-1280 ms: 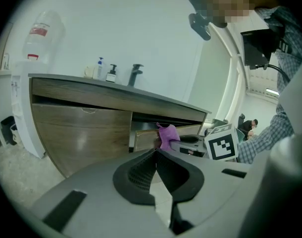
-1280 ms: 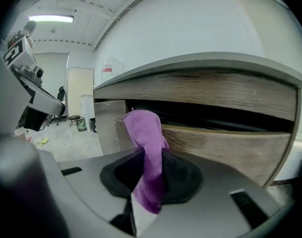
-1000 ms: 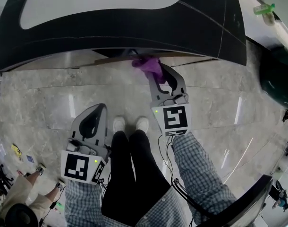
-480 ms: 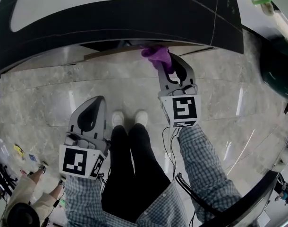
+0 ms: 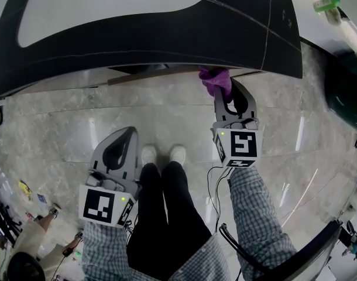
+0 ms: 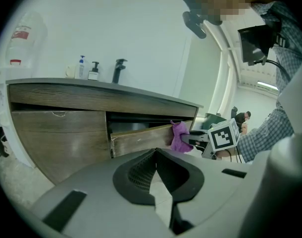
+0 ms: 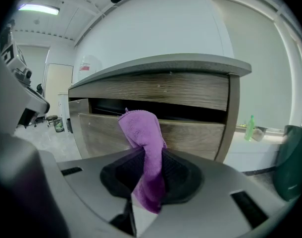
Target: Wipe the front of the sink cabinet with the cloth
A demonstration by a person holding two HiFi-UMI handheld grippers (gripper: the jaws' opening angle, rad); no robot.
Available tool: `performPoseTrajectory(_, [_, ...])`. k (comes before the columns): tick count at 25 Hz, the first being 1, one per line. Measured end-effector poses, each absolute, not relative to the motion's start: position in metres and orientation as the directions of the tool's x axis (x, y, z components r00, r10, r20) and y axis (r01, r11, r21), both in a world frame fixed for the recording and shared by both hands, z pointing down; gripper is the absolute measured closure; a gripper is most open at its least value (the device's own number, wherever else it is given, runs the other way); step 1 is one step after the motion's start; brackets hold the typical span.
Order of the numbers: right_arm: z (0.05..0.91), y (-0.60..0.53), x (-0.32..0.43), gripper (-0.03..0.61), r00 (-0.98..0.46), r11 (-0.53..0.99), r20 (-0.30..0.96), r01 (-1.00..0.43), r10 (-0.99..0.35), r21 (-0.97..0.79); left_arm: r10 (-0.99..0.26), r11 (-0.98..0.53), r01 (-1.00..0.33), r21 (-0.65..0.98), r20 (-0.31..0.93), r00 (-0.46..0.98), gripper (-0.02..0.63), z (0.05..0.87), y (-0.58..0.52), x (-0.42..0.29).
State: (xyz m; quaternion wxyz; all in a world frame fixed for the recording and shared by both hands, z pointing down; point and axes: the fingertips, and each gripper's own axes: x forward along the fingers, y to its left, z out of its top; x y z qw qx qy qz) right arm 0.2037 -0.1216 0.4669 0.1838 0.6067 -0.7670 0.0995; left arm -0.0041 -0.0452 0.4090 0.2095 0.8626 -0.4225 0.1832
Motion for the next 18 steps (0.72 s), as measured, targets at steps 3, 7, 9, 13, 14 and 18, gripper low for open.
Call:
performPoseTrajectory(3, [0.463,-0.121,0.22,0.488,-0.159,0.209,0.401,-0.974,-0.902,0.083,-0.654,-0.556,-0.804,0.209,0.488,0.578,0.603,0.406,-0.045,-0.003])
performPoseTrajectory(7, [0.461,-0.12,0.244,0.488,-0.091,0.14,0.397,-0.985,-0.913,0.098,-0.654,-0.545,-0.804,0.238,0.479,0.586,0.603,0.405,-0.045,-0.004])
performPoseTrajectory(9, [0.463,-0.119,0.259,0.488,-0.046,0.09,0.395,-0.991,-0.918,0.094,-0.659,-0.528,-0.806,0.267,0.471,0.587,0.603,0.407,-0.046,-0.005])
performPoseTrajectory(13, [0.471,-0.117,0.288,0.488,0.037,-0.003,0.395,-0.996,-0.918,0.087,-0.657,-0.523,-0.808,0.271,0.476,0.585,0.603,0.413,-0.045,-0.006])
performPoseTrajectory(14, [0.473,-0.116,0.294,0.488,0.057,-0.022,0.395,-0.995,-0.917,0.093,-0.655,-0.525,-0.808,0.268,0.478,0.585,0.603,0.414,-0.045,-0.006])
performPoseTrajectory(18, [0.489,-0.111,0.304,0.488,0.114,-0.043,0.409,-0.983,-0.905,0.18,-0.649,-0.525,-0.809,0.265,0.49,0.582,0.603,0.421,-0.042,-0.01])
